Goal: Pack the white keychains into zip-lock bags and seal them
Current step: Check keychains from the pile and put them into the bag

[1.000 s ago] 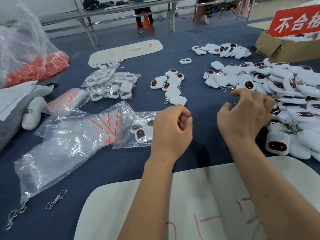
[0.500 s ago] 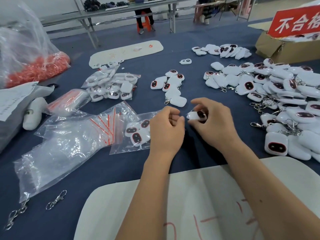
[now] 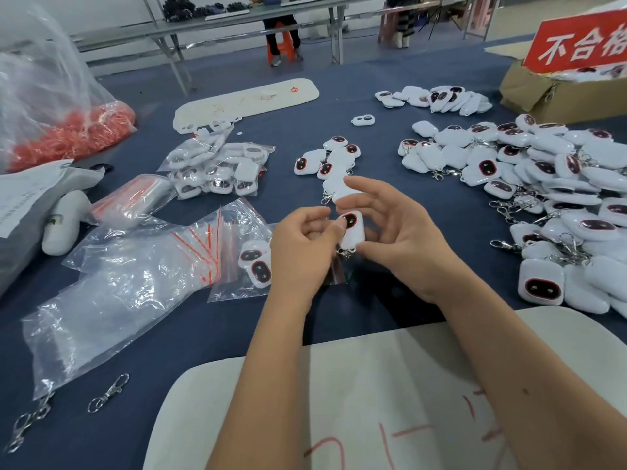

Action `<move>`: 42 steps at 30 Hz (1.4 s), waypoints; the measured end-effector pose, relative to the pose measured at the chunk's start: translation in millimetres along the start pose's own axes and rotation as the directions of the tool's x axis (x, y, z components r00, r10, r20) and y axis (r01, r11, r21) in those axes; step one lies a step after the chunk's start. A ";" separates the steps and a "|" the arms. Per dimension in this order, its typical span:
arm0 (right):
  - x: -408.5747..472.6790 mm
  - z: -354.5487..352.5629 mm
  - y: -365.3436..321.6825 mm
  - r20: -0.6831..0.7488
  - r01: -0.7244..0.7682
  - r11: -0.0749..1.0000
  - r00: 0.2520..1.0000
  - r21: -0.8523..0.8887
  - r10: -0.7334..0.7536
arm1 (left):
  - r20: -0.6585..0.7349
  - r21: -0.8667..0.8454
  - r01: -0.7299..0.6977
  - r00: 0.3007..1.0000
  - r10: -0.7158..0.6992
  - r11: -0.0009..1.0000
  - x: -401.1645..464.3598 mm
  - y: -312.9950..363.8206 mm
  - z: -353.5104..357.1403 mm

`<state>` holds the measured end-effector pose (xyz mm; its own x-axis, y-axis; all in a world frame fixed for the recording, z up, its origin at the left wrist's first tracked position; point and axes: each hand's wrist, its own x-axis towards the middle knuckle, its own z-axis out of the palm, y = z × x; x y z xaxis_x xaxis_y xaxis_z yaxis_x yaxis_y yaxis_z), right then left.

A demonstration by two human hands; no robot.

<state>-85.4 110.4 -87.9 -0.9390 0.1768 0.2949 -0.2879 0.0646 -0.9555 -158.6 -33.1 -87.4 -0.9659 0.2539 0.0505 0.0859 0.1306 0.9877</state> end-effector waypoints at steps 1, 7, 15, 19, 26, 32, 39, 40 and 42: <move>0.2 -0.3 -0.3 0.013 -0.006 0.999 1.000 0.033 0.005 | 0.017 -0.038 0.014 1.000 -0.014 0.999 0.5 0.0 -1.3; 0.7 -3.6 -1.1 -0.010 -0.024 0.977 1.000 0.212 0.027 | 0.119 -0.173 0.034 0.993 -0.013 0.984 -0.8 0.4 -4.4; 1.1 -3.0 3.3 -0.111 -0.145 0.968 0.979 0.204 0.170 | 0.018 -0.161 -0.038 0.999 0.041 0.986 0.0 -4.1 -1.5; 2.3 -3.1 2.9 -0.127 -0.195 0.956 0.966 0.218 0.226 | 0.020 -0.117 -0.075 0.997 0.078 0.990 -2.0 -3.6 -0.4; 2.4 -3.1 1.8 -0.154 -0.229 0.951 0.953 0.208 0.263 | 0.066 -0.134 -0.090 0.993 0.100 0.987 -5.1 -1.1 1.2; 1.5 0.6 1.5 -0.161 -0.240 0.962 0.952 0.127 0.259 | 0.063 -0.125 -0.116 0.990 0.125 0.985 -4.5 -1.8 -0.4; 3.9 4.7 0.1 -0.238 -0.232 0.970 0.949 -0.071 0.209 | 0.080 -0.161 -0.115 0.988 0.129 0.980 -5.2 -2.8 -0.1; 4.0 4.4 0.4 -0.240 -0.227 0.970 0.950 -0.081 0.202 | 0.083 -0.164 -0.115 0.988 0.130 0.980 -5.5 -2.6 -0.1; 3.7 3.7 0.6 -0.223 -0.220 0.973 0.954 -0.063 0.201 | 0.082 -0.180 -0.113 0.988 0.130 0.977 -5.7 -2.4 -0.2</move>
<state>-89.7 107.4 -87.4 -0.9115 0.4010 0.0910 -0.0615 0.0859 -0.9944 -153.4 -35.1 -90.0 -0.9233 0.3463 0.1659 0.1497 -0.0734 0.9860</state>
